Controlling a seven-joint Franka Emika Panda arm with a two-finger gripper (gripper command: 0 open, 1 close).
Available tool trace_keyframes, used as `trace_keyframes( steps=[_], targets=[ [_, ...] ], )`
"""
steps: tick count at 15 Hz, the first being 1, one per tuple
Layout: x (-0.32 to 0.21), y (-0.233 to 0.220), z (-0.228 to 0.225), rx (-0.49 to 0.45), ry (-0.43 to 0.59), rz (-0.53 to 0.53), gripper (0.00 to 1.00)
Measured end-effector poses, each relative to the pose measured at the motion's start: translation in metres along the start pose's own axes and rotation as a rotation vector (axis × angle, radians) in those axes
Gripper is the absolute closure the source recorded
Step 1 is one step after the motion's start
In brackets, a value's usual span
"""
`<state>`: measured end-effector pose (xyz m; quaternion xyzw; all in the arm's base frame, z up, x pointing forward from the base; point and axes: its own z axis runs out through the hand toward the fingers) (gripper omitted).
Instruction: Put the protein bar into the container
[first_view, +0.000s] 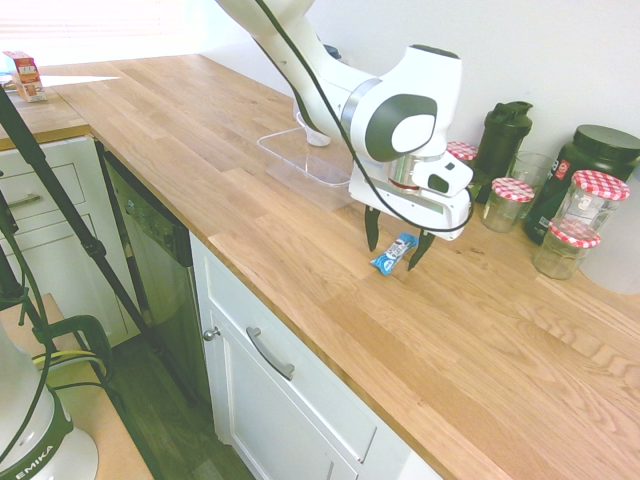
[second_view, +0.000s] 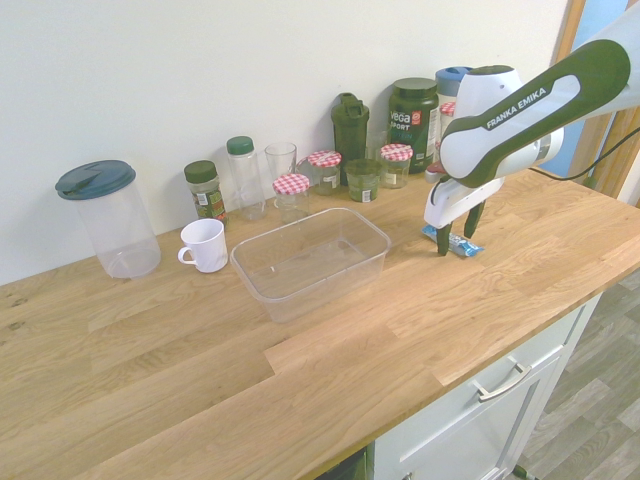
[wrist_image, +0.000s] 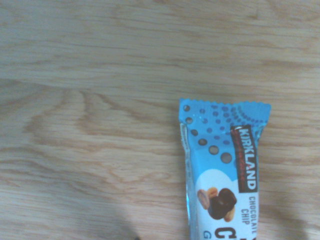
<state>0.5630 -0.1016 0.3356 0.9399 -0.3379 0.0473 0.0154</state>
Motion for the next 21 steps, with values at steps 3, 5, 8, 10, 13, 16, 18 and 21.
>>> trace_keyframes(
  steps=[3, 5, 8, 10, 13, 16, 18, 21],
  targets=[
    [-0.001, -0.002, 0.0, 0.0, 0.0, -0.004, 1.0],
    [-0.001, -0.002, 0.0, 0.0, -0.001, -0.004, 1.0],
    [0.0, -0.002, 0.001, -0.001, 0.0, -0.003, 1.0],
    [0.001, -0.002, 0.001, -0.001, 0.001, -0.002, 1.0],
    [0.004, -0.002, 0.001, -0.005, 0.003, -0.003, 1.0],
    [0.007, -0.001, 0.001, -0.009, 0.007, -0.002, 1.0],
    [0.009, 0.0, 0.0, -0.01, 0.01, 0.005, 1.0],
    [0.013, 0.005, -0.012, 0.0, 0.026, 0.022, 1.0]
  ],
)
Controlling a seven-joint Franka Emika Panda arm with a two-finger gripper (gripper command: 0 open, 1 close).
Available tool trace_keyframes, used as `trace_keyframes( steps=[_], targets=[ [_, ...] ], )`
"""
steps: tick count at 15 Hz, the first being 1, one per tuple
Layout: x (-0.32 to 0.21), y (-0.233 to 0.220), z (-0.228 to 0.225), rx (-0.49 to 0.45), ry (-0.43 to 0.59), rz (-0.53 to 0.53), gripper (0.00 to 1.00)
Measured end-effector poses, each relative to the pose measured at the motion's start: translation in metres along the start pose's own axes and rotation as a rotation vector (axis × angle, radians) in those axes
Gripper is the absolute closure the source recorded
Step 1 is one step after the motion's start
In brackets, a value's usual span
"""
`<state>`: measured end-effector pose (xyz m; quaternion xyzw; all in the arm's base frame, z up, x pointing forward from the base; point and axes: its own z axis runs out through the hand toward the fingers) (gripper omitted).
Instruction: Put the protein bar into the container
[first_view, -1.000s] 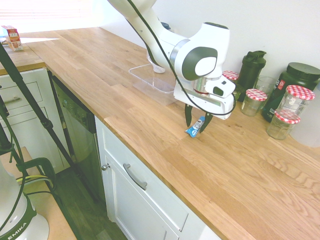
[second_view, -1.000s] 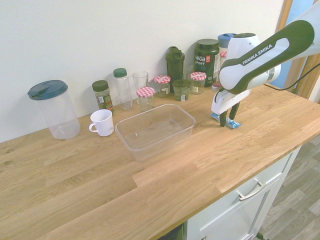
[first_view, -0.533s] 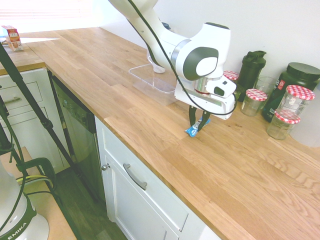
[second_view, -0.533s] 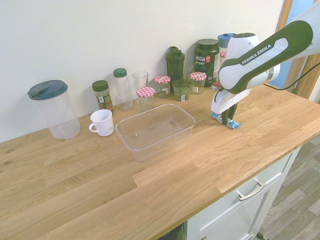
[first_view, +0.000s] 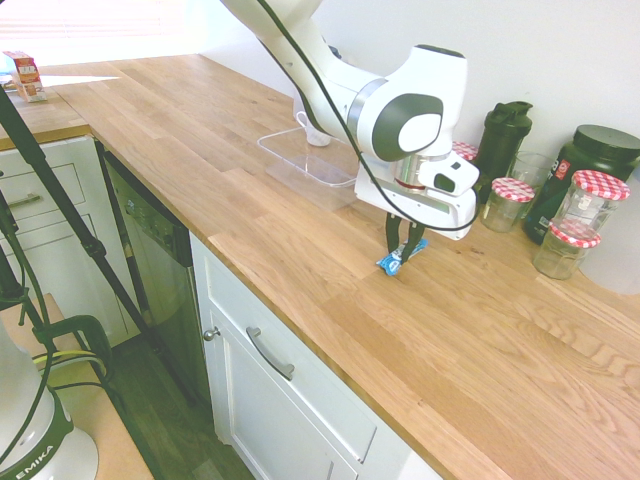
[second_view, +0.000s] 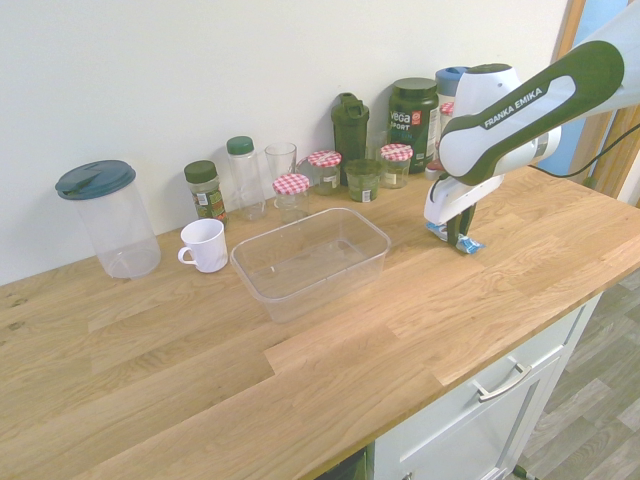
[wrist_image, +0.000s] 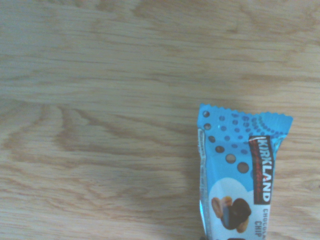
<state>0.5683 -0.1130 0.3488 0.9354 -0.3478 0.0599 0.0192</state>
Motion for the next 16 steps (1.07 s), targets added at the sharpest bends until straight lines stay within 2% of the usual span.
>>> trace_keyframes(
  steps=[4, 6, 16],
  targets=[
    [-0.002, 0.01, -0.067, 0.039, 0.028, 0.029, 1.0],
    [-0.019, -0.003, -0.094, 0.043, 0.047, 0.029, 1.0],
    [-0.153, -0.148, -0.139, 0.029, 0.124, -0.001, 1.0]
  ],
)
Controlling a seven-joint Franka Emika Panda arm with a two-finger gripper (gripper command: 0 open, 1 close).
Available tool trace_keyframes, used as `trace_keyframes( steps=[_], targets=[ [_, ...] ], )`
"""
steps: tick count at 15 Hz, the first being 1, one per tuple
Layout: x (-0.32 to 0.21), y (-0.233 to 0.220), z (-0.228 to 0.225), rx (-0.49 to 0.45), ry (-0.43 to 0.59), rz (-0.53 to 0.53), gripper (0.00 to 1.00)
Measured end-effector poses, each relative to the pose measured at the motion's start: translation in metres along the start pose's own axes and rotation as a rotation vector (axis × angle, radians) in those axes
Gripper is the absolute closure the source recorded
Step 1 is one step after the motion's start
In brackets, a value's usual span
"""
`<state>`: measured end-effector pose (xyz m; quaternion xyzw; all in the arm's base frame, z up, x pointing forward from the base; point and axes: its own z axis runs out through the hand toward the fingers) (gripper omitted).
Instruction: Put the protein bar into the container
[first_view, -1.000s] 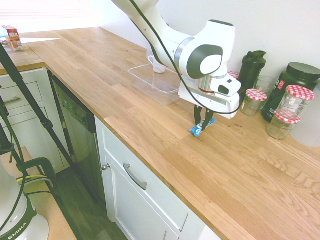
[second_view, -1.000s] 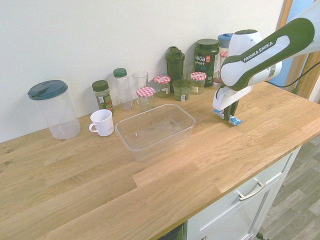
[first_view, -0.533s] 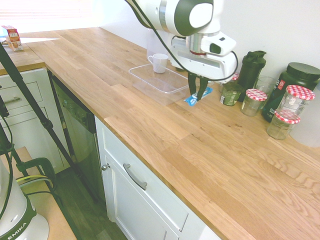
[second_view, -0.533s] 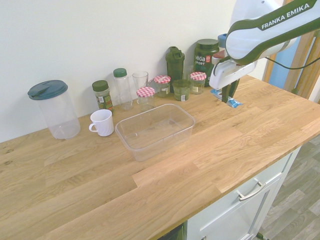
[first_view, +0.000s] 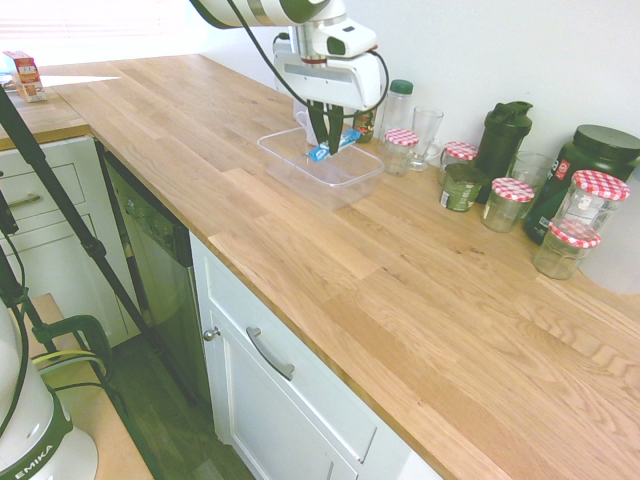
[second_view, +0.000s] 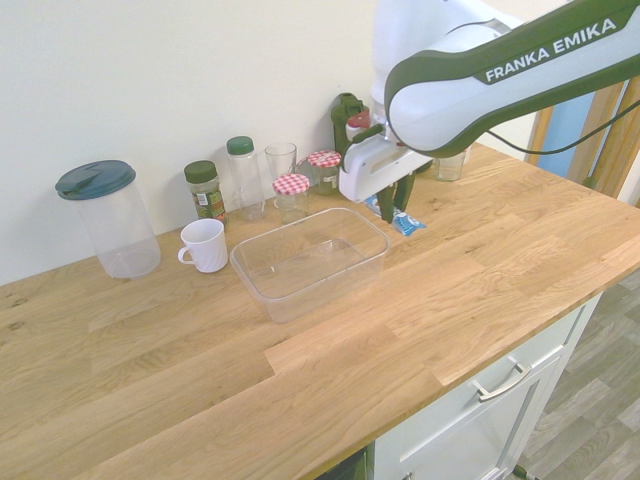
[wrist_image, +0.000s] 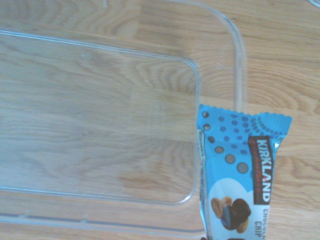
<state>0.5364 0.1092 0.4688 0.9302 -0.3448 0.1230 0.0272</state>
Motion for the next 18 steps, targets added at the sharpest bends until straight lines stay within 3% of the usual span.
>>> trace_keyframes(
  steps=[8, 18],
  targets=[
    [-0.031, -0.084, 0.036, -0.04, -0.011, -0.02, 1.0],
    [-0.037, -0.123, 0.076, -0.072, -0.032, -0.037, 1.0]
  ],
)
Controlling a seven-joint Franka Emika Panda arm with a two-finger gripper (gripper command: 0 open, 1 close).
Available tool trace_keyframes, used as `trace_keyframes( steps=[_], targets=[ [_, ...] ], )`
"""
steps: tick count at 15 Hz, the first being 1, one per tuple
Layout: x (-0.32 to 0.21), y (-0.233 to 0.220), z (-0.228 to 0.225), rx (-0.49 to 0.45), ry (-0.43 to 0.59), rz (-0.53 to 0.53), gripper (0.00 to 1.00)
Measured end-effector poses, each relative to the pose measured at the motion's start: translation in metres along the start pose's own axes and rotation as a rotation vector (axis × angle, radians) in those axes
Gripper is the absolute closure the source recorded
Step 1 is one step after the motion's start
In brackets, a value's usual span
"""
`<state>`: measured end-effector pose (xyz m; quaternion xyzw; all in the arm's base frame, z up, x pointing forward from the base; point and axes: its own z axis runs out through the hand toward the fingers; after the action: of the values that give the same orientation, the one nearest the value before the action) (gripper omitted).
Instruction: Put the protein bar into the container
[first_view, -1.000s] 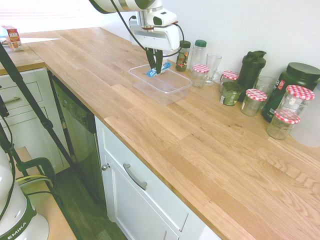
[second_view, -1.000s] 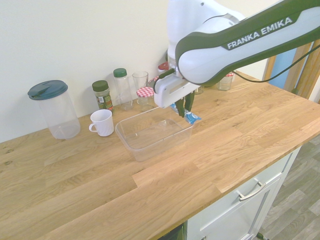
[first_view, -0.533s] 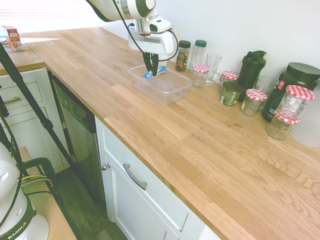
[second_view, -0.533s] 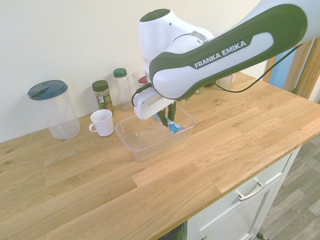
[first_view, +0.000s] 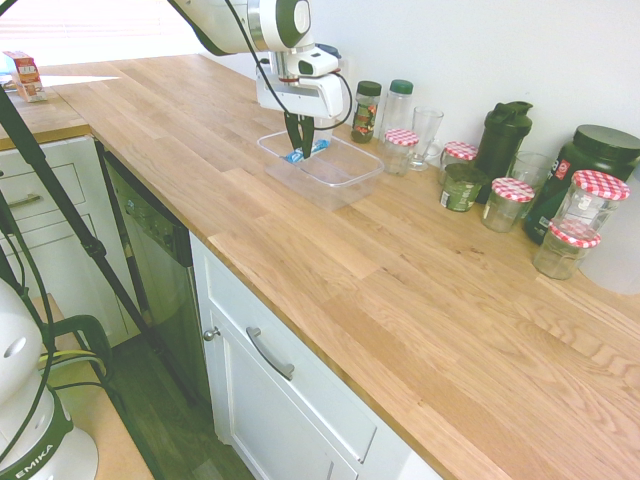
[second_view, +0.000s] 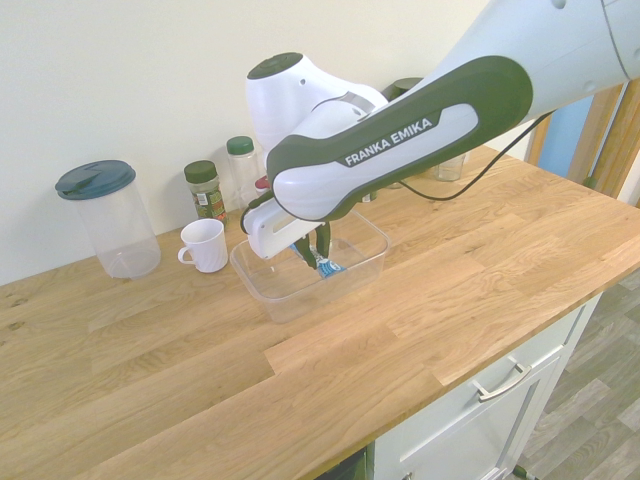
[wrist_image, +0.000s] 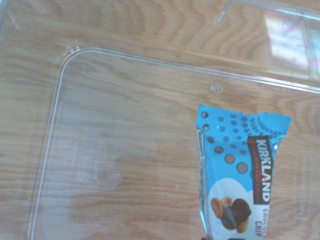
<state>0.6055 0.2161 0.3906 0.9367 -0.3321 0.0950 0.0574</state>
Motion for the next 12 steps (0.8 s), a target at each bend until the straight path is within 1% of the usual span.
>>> trace_keyframes(
  steps=[7, 10, 11, 12],
  targets=[
    [0.009, -0.001, 0.024, -0.027, -0.009, 0.013, 1.0],
    [0.013, 0.001, 0.041, -0.045, -0.017, 0.019, 1.0],
    [0.013, 0.001, 0.047, -0.049, -0.021, 0.021, 0.0],
    [0.014, 0.001, 0.051, -0.049, -0.023, 0.026, 0.0]
  ],
)
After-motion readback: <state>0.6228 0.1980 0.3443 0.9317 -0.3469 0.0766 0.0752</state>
